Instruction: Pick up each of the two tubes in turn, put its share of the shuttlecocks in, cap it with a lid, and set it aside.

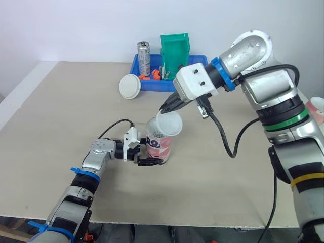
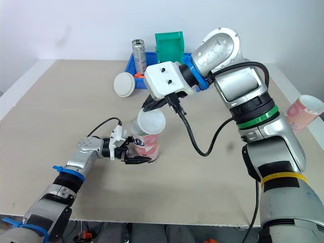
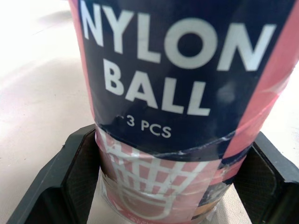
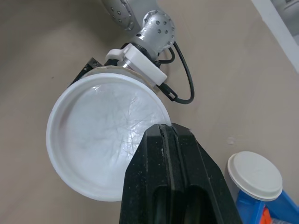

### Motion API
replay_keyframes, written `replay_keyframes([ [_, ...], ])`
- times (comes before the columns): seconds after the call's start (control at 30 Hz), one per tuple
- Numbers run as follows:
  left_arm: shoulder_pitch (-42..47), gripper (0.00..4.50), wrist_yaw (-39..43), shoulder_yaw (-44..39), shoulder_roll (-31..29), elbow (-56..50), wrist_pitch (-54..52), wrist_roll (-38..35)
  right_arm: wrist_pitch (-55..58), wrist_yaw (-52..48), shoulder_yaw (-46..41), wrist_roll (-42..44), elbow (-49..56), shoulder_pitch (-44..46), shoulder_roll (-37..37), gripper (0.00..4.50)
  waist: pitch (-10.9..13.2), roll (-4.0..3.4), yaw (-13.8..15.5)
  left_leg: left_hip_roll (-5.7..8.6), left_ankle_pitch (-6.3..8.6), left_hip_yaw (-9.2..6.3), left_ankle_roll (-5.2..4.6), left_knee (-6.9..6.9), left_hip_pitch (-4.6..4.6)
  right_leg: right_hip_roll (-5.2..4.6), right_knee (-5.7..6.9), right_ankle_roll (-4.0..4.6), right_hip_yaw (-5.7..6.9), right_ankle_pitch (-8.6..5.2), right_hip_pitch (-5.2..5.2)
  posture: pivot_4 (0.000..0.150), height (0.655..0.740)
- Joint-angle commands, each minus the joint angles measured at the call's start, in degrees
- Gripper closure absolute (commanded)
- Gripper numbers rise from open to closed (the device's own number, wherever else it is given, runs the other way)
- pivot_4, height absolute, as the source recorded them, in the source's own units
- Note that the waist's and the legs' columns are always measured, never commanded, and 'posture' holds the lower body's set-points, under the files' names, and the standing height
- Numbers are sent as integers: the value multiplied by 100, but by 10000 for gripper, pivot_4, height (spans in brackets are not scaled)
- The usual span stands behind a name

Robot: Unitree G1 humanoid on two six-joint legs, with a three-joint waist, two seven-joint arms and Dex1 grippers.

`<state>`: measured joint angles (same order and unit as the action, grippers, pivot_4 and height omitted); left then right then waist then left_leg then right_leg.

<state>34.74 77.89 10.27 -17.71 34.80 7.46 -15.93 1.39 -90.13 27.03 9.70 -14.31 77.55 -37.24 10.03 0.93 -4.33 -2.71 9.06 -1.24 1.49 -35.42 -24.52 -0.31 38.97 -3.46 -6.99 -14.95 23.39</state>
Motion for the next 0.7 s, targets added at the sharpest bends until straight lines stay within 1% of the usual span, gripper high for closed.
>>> replay_keyframes([
  [0.03,-56,6652,-25,121,-133,153,-114,309,-173,-237,4,29,-29,284,87,44843,0,0,-1,0,0,-1,0,0,0,0,0,1,0,0,0,1500,7362],
  [0.37,40,6652,-28,157,-63,138,-158,320,-372,-237,194,36,-260,490,200,44843,0,0,1,0,0,-2,0,1,0,0,0,1,1,-1,0,1500,7362],
  [0.7,166,6652,-17,88,-44,47,-232,269,-537,-237,548,52,-162,351,86,44843,1,1,9,2,0,-2,0,1,-7,-2,-1,-1,0,-4,2,1500,7362],
])
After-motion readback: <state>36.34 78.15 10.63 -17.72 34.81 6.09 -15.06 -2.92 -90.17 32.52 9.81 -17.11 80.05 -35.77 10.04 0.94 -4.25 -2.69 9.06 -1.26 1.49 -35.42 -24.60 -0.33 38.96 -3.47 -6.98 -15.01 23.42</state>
